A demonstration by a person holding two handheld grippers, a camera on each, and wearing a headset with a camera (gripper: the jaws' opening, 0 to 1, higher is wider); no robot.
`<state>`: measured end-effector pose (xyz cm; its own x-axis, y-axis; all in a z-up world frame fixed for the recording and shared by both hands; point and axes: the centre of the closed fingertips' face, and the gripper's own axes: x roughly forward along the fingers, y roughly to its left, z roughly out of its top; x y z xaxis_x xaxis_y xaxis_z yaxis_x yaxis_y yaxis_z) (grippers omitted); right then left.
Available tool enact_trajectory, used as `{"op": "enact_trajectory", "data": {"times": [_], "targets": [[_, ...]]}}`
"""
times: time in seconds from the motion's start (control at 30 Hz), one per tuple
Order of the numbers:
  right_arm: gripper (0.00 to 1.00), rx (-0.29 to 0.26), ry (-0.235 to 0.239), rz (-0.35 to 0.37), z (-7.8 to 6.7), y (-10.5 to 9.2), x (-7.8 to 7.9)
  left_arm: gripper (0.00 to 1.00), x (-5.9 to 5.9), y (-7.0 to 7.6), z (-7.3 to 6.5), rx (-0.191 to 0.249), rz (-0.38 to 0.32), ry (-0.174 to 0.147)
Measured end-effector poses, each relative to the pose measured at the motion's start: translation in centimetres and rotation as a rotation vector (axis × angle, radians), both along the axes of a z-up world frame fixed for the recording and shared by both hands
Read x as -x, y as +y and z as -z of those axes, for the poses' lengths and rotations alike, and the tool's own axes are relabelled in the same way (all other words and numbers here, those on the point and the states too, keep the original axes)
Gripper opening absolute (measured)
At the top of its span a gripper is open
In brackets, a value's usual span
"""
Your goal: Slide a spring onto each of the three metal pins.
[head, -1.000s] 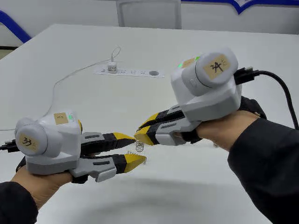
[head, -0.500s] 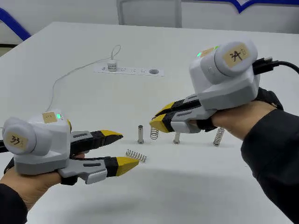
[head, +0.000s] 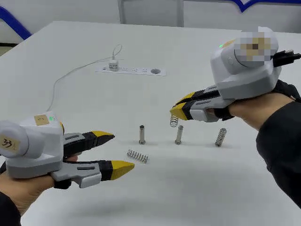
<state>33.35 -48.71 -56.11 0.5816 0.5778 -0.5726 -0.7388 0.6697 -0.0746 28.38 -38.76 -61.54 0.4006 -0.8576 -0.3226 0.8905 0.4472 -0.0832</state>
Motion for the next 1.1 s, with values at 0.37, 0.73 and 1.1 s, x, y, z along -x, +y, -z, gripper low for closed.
{"op": "enact_trajectory", "data": {"times": [0.37,0.73,1.1], "targets": [[0.11,0.013,0.014,0.08,1.7,-1.6,-1.9,0.59,0.0,0.2,0.2,-0.005,-0.004,0.008],[0.11,0.003,0.049,0.119,3.4,-2.4,-3.0,0.59,-0.1,0.4,0.3,-0.009,-0.007,0.015],[0.11,0.003,0.06,0.132,4.2,-2.6,-3.5,0.59,-0.1,0.6,0.5,-0.012,-0.01,0.022]]}}
